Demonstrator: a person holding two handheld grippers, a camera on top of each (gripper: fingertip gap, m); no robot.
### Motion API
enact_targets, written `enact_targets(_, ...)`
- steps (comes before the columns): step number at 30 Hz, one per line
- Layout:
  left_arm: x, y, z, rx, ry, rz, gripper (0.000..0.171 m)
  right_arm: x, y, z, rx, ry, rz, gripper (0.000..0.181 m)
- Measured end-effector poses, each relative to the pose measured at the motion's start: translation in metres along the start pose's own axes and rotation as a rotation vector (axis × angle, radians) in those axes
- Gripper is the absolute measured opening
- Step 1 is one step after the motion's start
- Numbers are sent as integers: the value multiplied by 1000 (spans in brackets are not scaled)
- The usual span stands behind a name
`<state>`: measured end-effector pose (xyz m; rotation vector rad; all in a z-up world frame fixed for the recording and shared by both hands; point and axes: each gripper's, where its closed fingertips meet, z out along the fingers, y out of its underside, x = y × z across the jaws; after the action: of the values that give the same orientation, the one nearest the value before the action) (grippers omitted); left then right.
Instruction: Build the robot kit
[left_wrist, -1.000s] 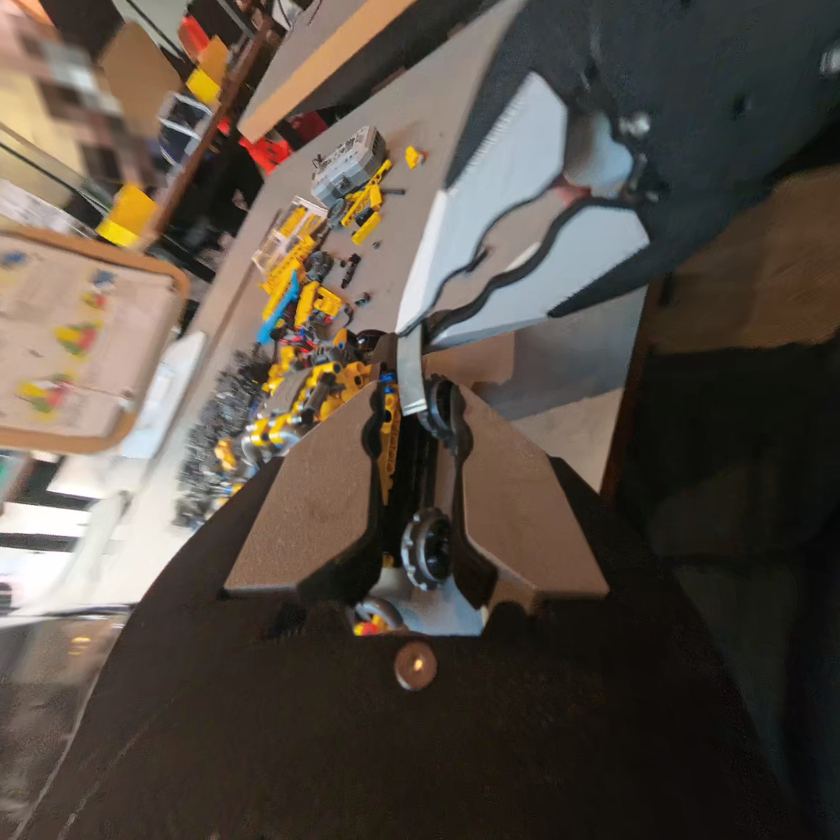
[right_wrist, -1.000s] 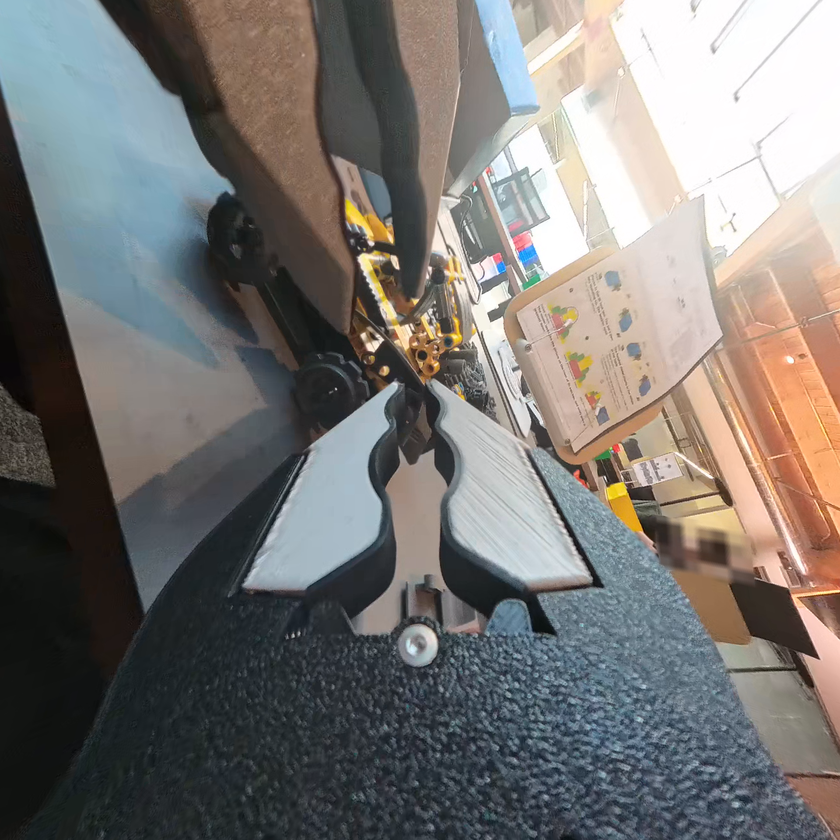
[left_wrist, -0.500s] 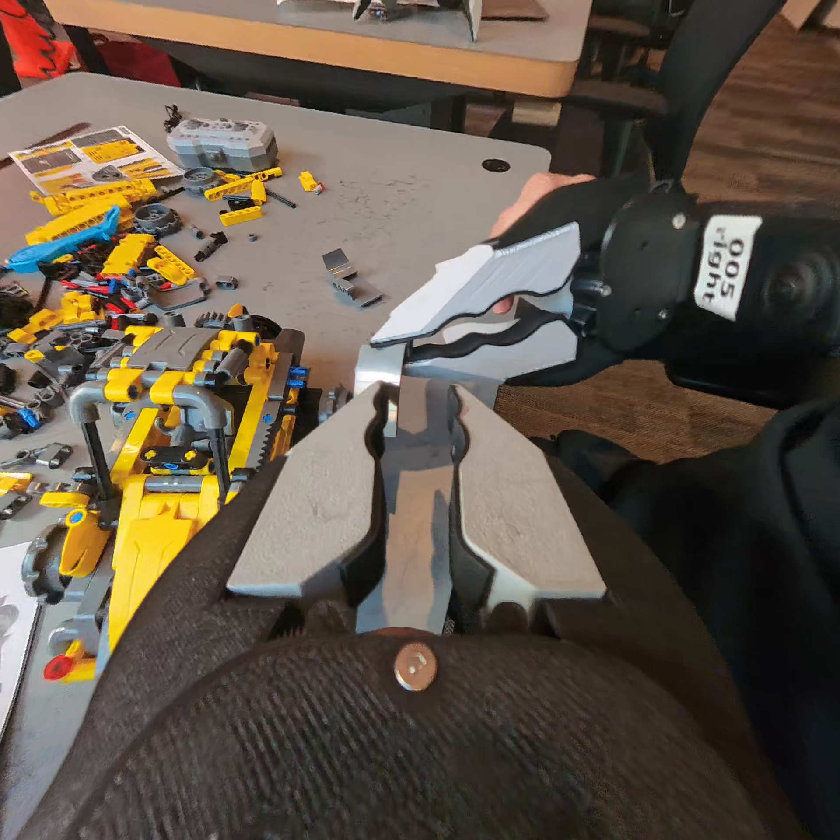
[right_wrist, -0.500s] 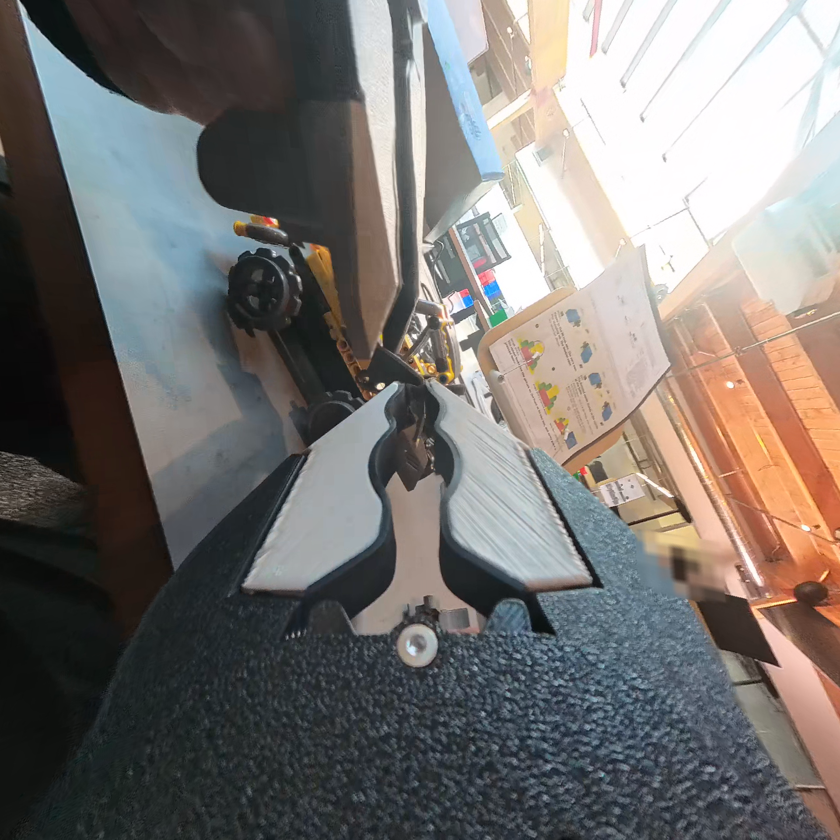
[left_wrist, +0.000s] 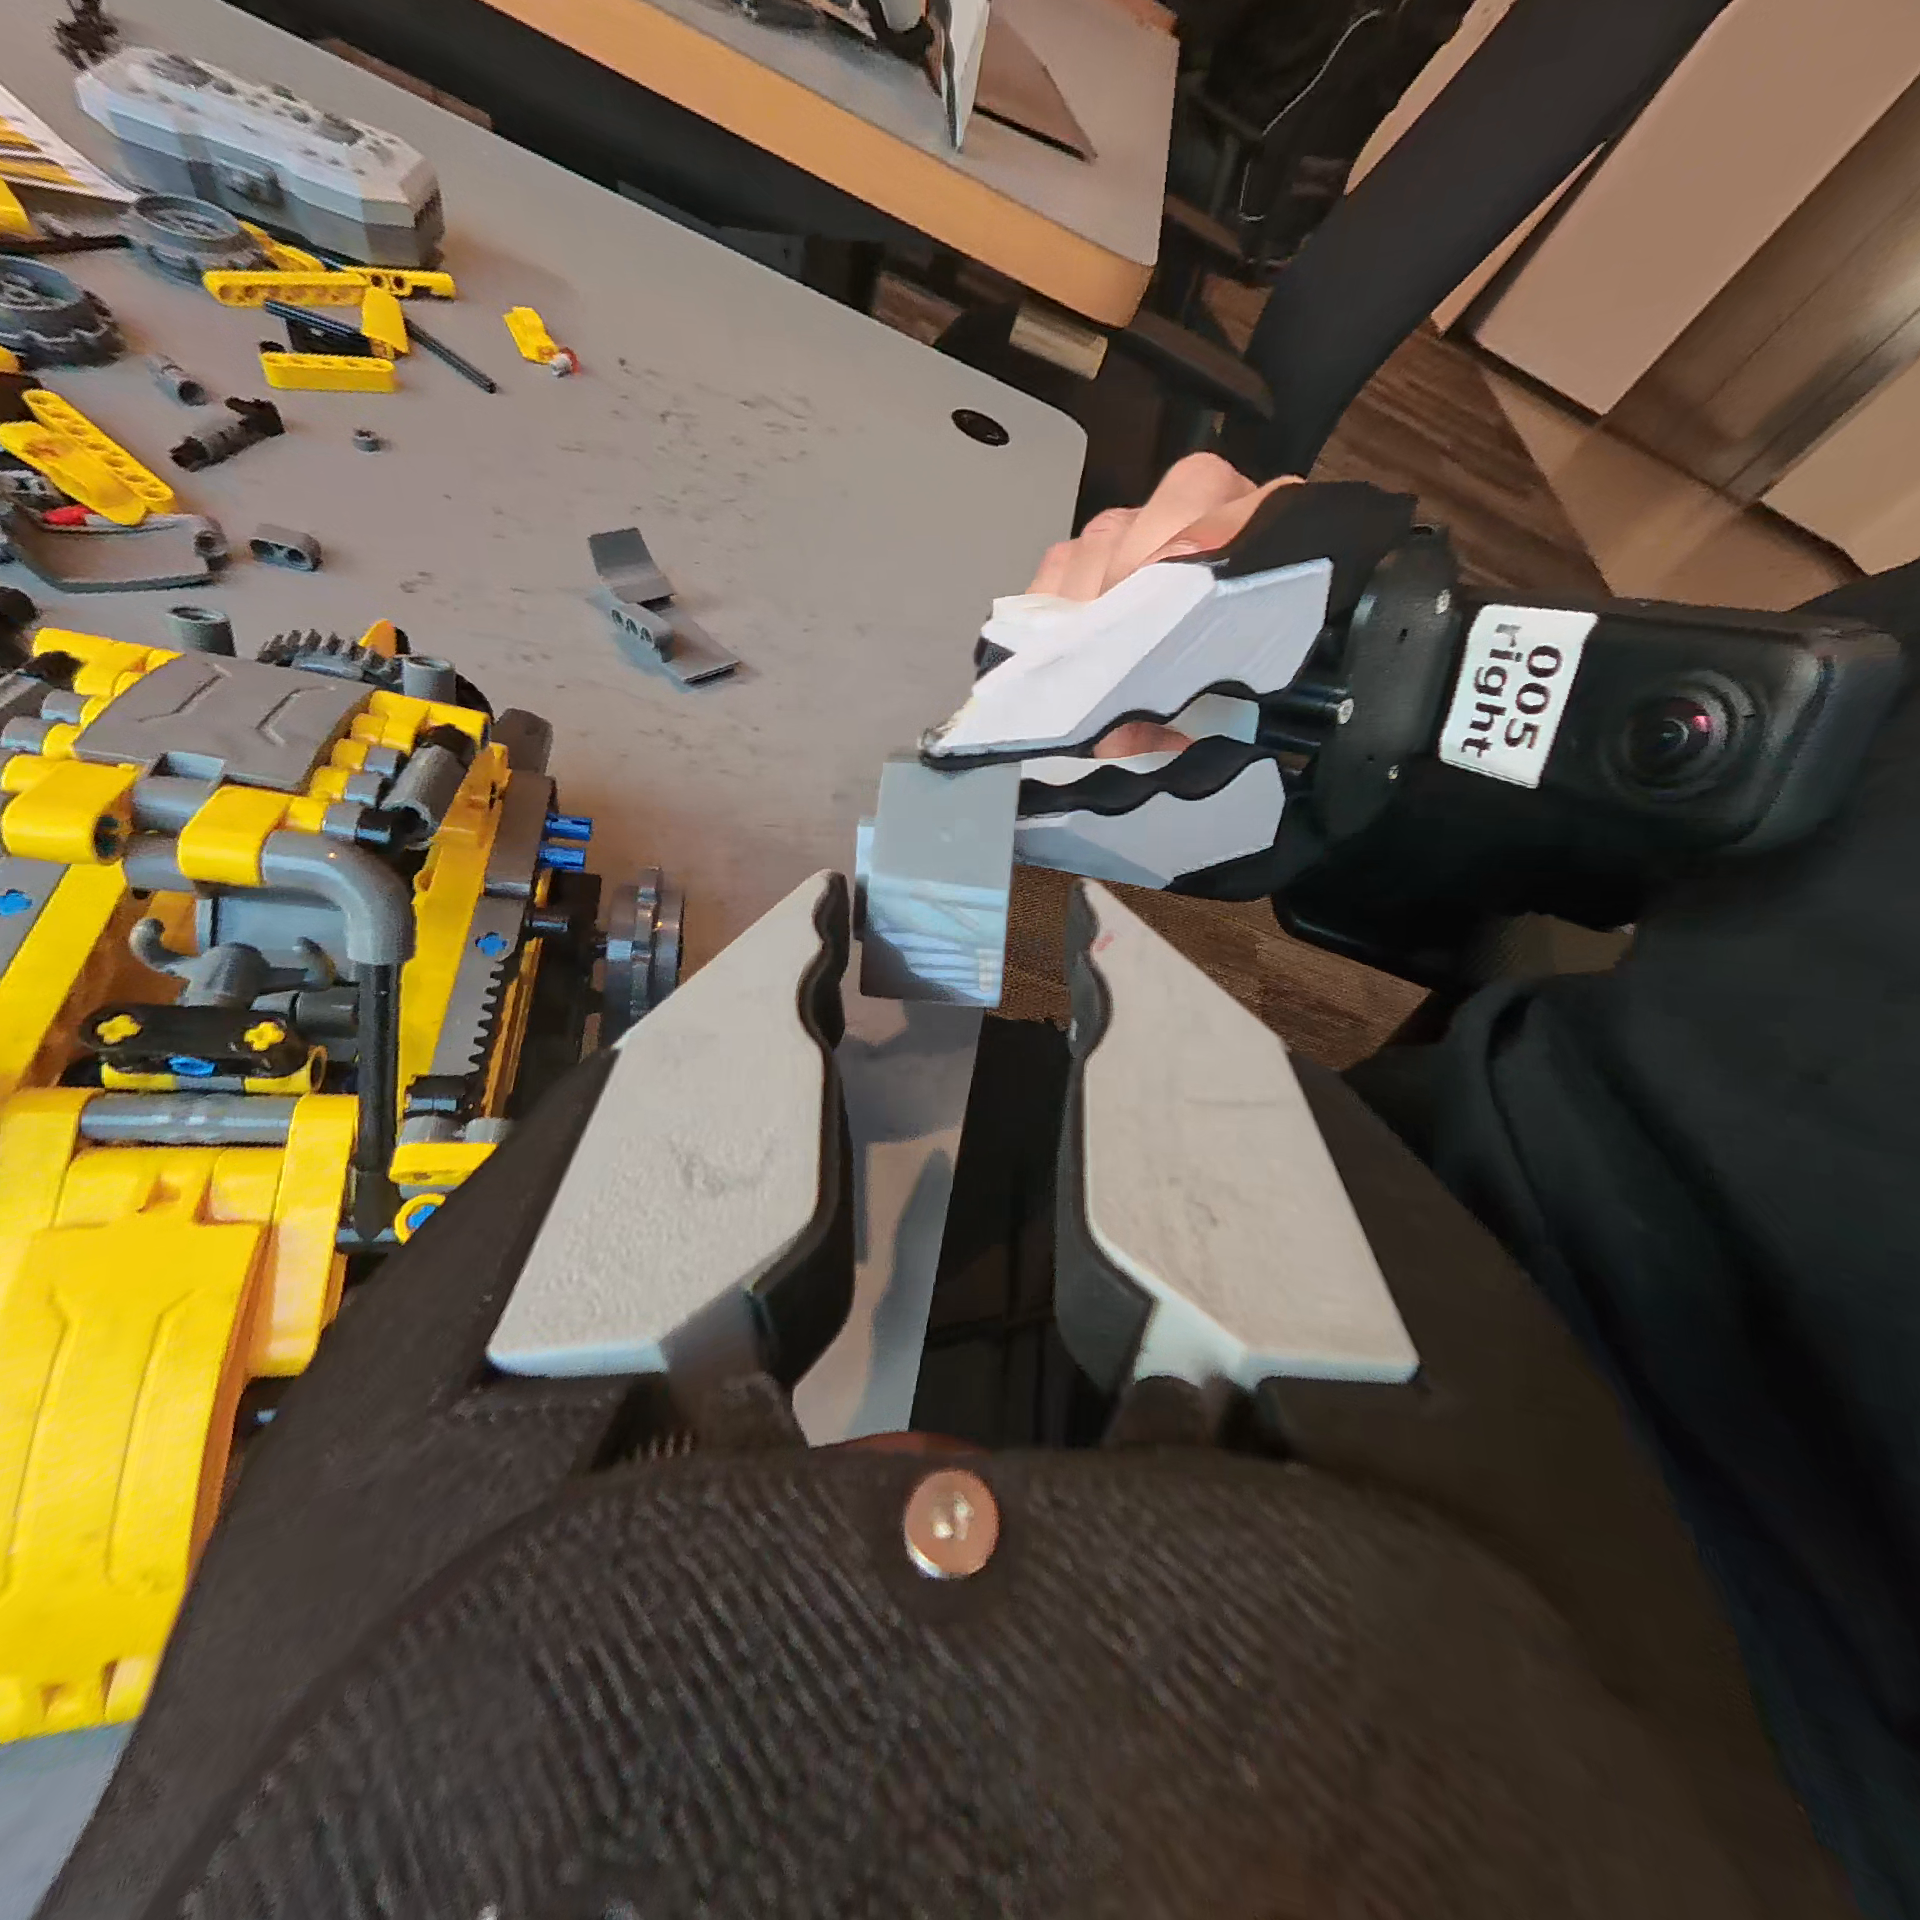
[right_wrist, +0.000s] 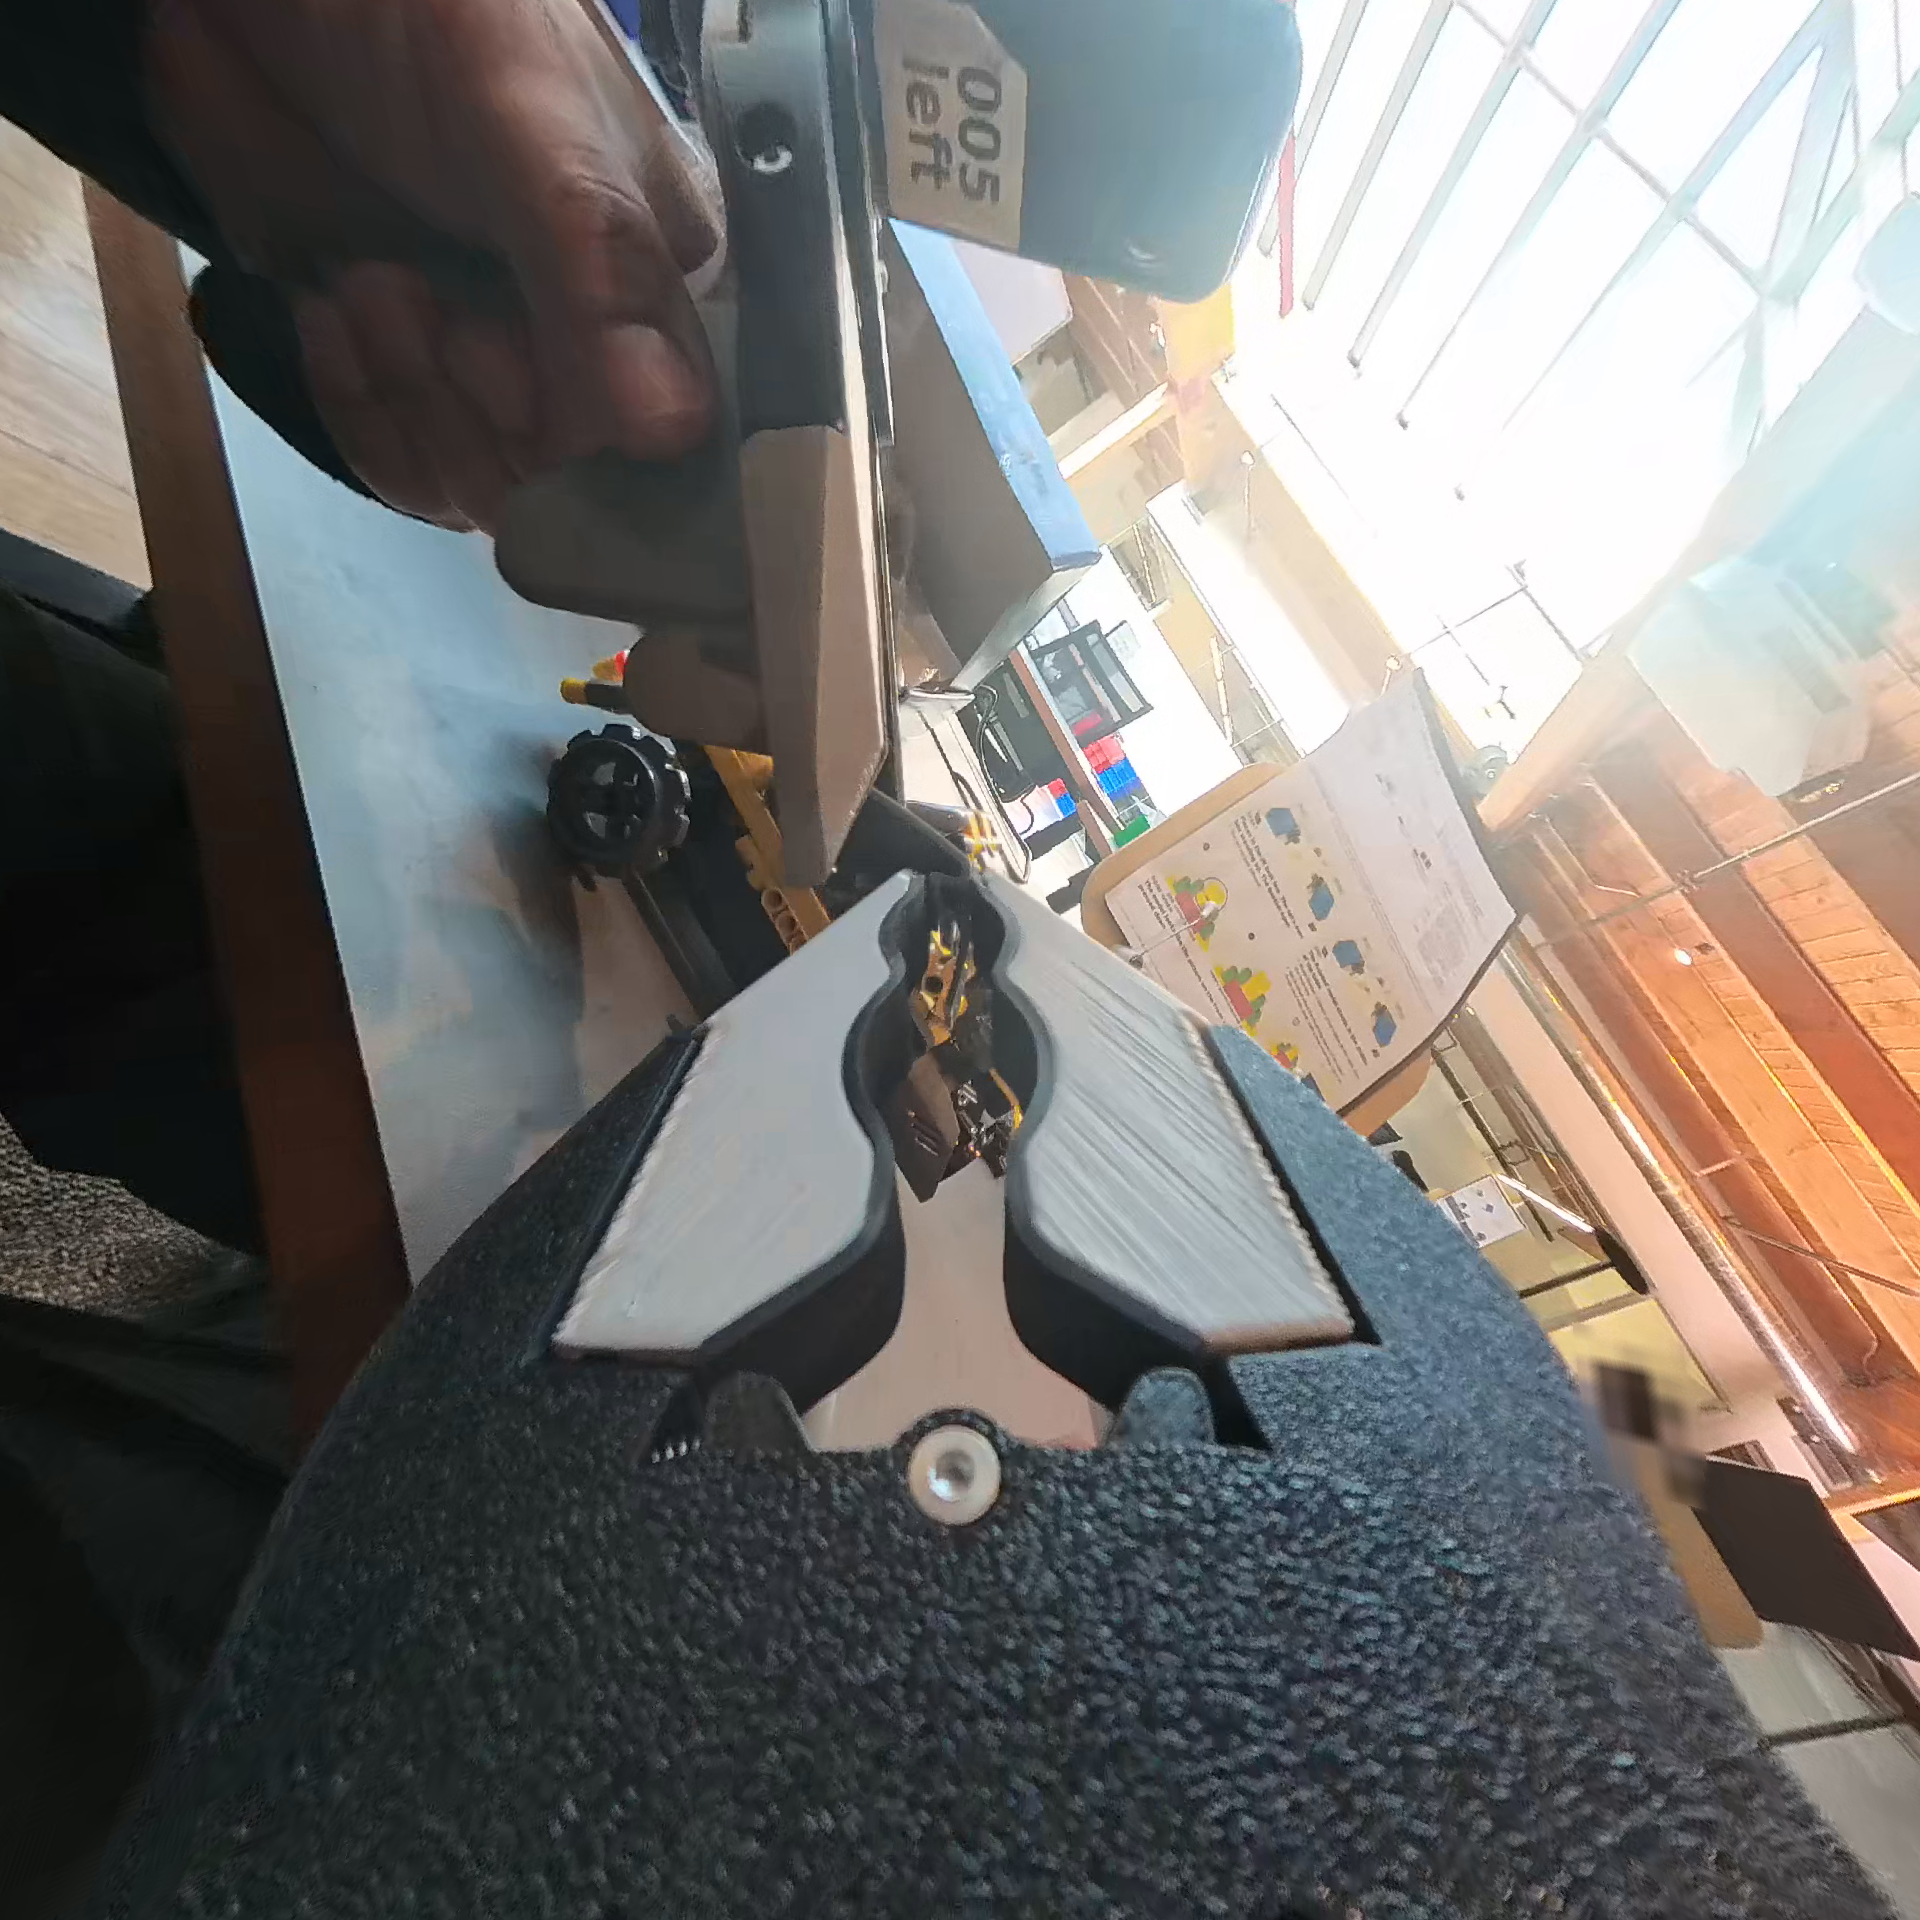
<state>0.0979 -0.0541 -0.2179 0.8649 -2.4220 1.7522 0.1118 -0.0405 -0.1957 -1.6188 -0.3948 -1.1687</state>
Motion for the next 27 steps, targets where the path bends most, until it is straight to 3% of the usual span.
enact_targets(5, -5, -2, 0, -9, -56, 62, 26, 0, 3, -1, 0, -4, 24, 4)
enact_targets(8, -21, 1, 1, -57, -207, 145, 26, -9, 18, 4, -75, -58, 80, 7)
enact_targets(12, -43, -1, -2, -117, -453, 322, 25, -17, 36, 6, -144, -134, 293, 13)
enact_targets(16, -53, -3, -7, -138, -623, 473, 25, -2, 37, 1, -141, -134, 481, 14)
enact_targets(23, -33, 4, 1, -68, -605, 523, 26, 9, 41, -9, -104, -201, 713, 15)
enact_targets(27, -30, 6, -4, -28, -625, 581, 25, -4, 69, -5, -278, -276, 773, 17)
